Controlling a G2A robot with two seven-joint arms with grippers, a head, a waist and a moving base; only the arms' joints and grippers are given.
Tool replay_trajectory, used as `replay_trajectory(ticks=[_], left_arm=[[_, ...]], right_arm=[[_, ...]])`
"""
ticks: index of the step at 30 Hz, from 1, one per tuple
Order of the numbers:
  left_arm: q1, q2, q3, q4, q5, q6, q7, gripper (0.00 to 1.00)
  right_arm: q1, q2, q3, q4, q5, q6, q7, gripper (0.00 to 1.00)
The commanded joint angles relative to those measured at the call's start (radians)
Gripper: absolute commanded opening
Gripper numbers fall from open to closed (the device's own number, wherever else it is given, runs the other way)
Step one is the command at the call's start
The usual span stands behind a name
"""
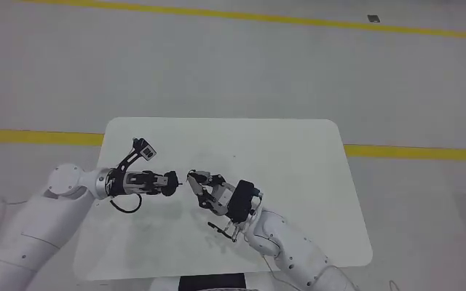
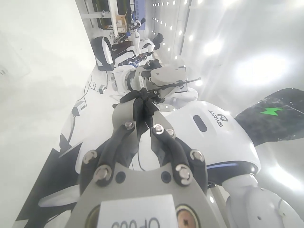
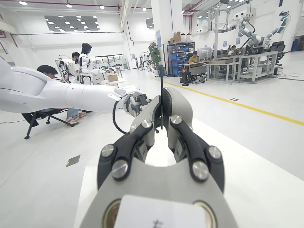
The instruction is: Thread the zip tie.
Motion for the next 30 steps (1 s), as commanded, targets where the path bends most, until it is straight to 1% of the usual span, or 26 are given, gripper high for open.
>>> replay_trajectory(ticks=[1, 7, 11, 18, 30], left_arm=[[0.000, 0.000, 0.000, 0.000, 0.000, 0.000, 0.000, 0.00], [0.000, 0.000, 0.000, 0.000, 0.000, 0.000, 0.000, 0.00], [0.000, 0.000, 0.000, 0.000, 0.000, 0.000, 0.000, 0.00], [0.000, 0.000, 0.000, 0.000, 0.000, 0.000, 0.000, 0.00], [0.000, 0.000, 0.000, 0.000, 0.000, 0.000, 0.000, 0.00]], right_arm=[[0.000, 0.000, 0.000, 0.000, 0.000, 0.000, 0.000, 0.00], [-0.002, -0.003, 0.000, -0.009, -0.006, 0.000, 0.015, 0.00], [0.004, -0.002, -0.014, -0.007, -0.017, 0.000, 0.009, 0.00], [0.035, 0.009, -0.048, 0.016, -0.018, 0.000, -0.006, 0.00], [0.061, 0.017, -0.063, 0.039, -0.014, 0.000, -0.032, 0.00]])
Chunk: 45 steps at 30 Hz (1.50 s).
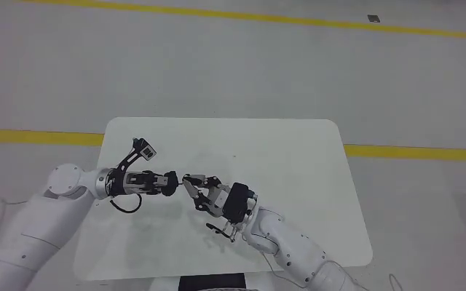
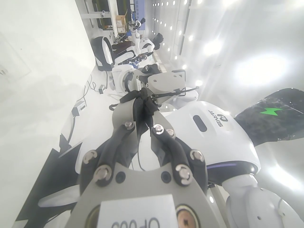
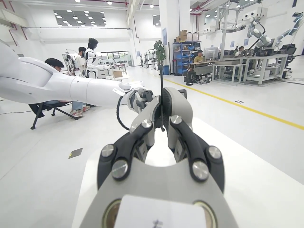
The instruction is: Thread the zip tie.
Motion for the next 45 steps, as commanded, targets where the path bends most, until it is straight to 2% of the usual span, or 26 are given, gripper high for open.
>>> replay_trajectory(ticks=[1, 45], left_arm=[[0.000, 0.000, 0.000, 0.000, 0.000, 0.000, 0.000, 0.00], [0.000, 0.000, 0.000, 0.000, 0.000, 0.000, 0.000, 0.00]], right_arm=[[0.002, 0.000, 0.000, 0.003, 0.000, 0.000, -0.002, 0.00], [0.020, -0.009, -0.015, 0.027, -0.009, 0.000, -0.018, 0.00]])
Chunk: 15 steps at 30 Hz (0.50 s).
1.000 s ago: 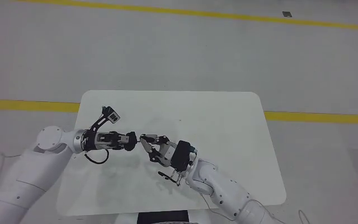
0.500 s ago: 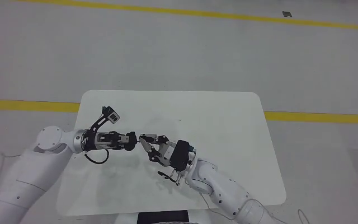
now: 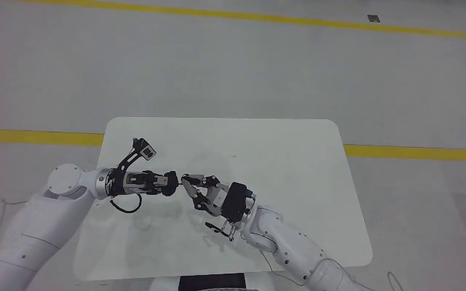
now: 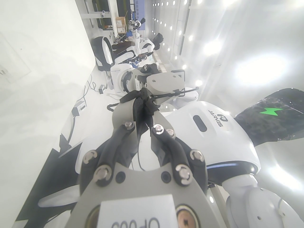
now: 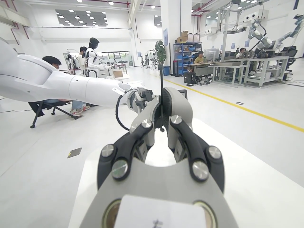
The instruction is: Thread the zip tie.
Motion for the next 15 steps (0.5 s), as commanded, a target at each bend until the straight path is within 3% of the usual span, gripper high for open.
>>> replay_trajectory(ticks=[1, 15], left_arm=[[0.000, 0.000, 0.000, 0.000, 0.000, 0.000, 0.000, 0.00], [0.000, 0.000, 0.000, 0.000, 0.000, 0.000, 0.000, 0.00]], right_arm=[[0.000, 0.000, 0.000, 0.001, -0.002, 0.000, 0.002, 0.00], [-0.007, 0.000, 0.009, -0.004, -0.012, 0.000, -0.008, 0.00]])
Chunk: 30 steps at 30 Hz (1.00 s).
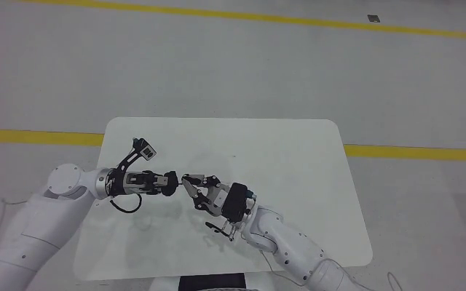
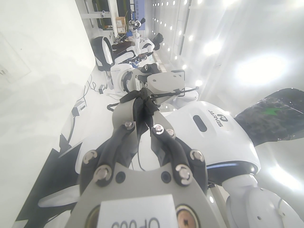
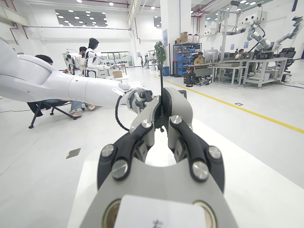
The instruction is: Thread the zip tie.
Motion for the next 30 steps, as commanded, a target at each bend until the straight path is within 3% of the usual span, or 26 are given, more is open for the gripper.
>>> replay_trajectory(ticks=[1, 30], left_arm=[[0.000, 0.000, 0.000, 0.000, 0.000, 0.000, 0.000, 0.00], [0.000, 0.000, 0.000, 0.000, 0.000, 0.000, 0.000, 0.00]], right_arm=[[-0.002, 0.000, 0.002, -0.002, -0.002, 0.000, -0.002, 0.00], [0.009, -0.001, -0.014, 0.015, 0.011, 0.000, -0.007, 0.00]])
